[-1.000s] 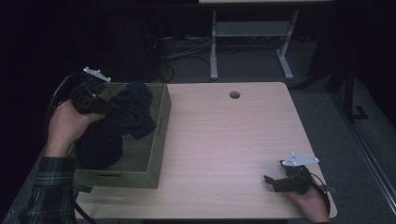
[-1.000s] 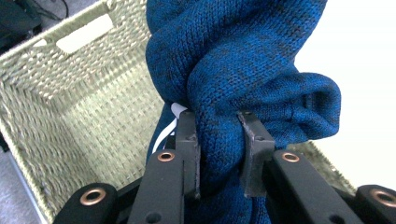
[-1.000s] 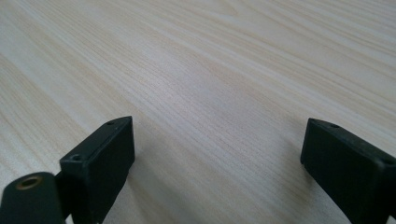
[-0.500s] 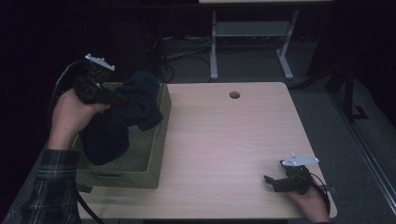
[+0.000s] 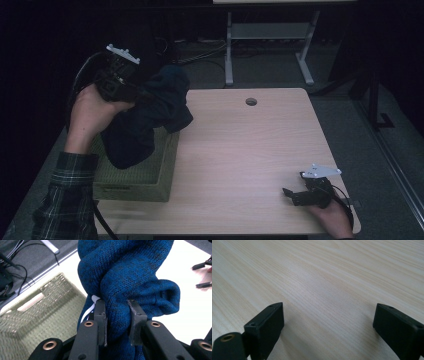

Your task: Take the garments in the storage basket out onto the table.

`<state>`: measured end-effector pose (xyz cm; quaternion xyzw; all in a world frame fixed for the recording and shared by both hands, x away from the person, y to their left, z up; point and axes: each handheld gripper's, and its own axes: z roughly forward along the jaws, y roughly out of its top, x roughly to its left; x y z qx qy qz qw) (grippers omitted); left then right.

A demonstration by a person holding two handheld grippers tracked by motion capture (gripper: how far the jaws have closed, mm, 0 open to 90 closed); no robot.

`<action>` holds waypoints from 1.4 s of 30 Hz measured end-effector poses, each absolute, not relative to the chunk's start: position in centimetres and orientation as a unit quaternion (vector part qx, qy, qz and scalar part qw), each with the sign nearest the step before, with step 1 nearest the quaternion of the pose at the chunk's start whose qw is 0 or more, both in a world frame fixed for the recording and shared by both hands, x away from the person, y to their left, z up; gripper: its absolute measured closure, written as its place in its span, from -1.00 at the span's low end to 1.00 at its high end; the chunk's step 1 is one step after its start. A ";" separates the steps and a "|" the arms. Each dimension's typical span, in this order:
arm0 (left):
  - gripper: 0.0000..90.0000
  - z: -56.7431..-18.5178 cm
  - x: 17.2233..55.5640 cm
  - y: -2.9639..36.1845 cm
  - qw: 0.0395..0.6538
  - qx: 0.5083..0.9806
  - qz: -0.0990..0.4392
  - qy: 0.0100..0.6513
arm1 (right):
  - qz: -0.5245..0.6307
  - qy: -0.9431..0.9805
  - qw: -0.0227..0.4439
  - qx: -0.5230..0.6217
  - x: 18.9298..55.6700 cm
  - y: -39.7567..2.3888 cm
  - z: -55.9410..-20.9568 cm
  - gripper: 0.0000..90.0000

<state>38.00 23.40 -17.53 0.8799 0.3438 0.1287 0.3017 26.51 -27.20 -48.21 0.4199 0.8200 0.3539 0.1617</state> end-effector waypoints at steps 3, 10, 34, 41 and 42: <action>0.62 -17.2 38.0 22.5 0.302 0.883 0.129 0.336 | 0.354 0.820 0.162 0.420 26.5 -27.2 -48.2 -0.79; 0.62 -16.5 38.1 20.1 0.310 0.885 0.126 0.323 | 0.354 0.820 0.162 0.420 26.5 -27.2 -48.2 -0.79; 0.62 -16.5 37.5 11.2 0.327 0.905 0.100 0.253 | 0.353 0.820 0.161 0.421 26.5 -27.2 -48.2 -0.79; 0.62 -17.7 37.5 8.1 0.327 0.911 0.081 0.237 | 0.353 0.820 0.160 0.421 26.5 -27.2 -48.2 -0.79; 0.62 -17.9 37.5 7.7 0.326 0.913 0.078 0.234 | 0.354 0.820 0.160 0.421 26.5 -27.2 -48.2 -0.79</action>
